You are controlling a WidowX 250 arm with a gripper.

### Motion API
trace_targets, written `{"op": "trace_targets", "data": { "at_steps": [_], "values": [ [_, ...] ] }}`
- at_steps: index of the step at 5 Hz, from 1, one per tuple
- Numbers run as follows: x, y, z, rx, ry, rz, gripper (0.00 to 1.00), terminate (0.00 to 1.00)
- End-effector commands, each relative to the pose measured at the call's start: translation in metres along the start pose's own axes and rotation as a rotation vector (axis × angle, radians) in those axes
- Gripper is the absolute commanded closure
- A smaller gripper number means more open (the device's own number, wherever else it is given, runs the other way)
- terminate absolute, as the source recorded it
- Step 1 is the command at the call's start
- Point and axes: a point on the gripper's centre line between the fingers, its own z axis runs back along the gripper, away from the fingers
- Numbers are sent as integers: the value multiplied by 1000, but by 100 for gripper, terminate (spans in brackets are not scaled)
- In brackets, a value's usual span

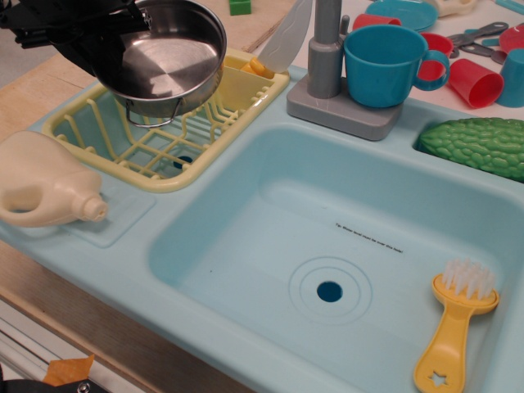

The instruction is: Put pot or pan from sink into drying rack

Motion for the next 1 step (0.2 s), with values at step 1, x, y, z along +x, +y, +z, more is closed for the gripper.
{"op": "trace_targets", "data": {
  "at_steps": [1],
  "values": [
    [13, 5, 5, -2, -22, -29, 0, 100]
  ]
}}
